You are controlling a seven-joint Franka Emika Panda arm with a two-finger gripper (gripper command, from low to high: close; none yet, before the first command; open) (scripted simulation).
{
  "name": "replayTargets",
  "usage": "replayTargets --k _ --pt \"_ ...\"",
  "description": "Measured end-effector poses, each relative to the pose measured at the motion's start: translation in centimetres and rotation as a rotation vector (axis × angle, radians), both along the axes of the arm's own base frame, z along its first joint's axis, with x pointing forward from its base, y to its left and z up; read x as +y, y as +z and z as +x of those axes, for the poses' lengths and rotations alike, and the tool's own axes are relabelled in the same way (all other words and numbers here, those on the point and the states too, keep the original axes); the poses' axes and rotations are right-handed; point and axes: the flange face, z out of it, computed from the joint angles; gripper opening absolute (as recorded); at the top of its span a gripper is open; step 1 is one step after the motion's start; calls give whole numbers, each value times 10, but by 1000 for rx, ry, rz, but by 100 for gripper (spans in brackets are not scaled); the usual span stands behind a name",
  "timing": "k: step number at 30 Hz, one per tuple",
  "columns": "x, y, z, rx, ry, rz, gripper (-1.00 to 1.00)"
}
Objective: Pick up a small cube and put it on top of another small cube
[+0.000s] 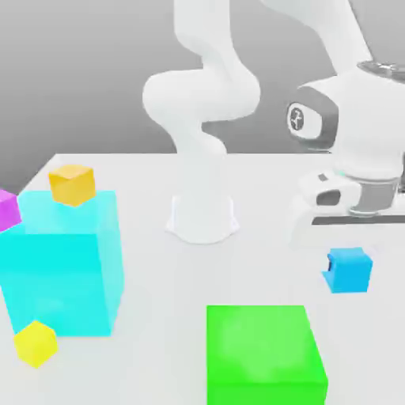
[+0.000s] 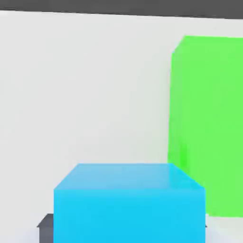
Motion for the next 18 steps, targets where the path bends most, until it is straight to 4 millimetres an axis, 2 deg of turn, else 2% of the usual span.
replayTargets --k 5,9,13,15,18 --pt "-99 42 39 -2 12 -5 -100" --pt "-195 75 48 0 0 -8 -100" --pt "-294 107 34 5 -19 -8 -100" --pt "-344 123 17 8 -29 -7 -100" --pt "-414 146 -19 13 -47 -3 -100"
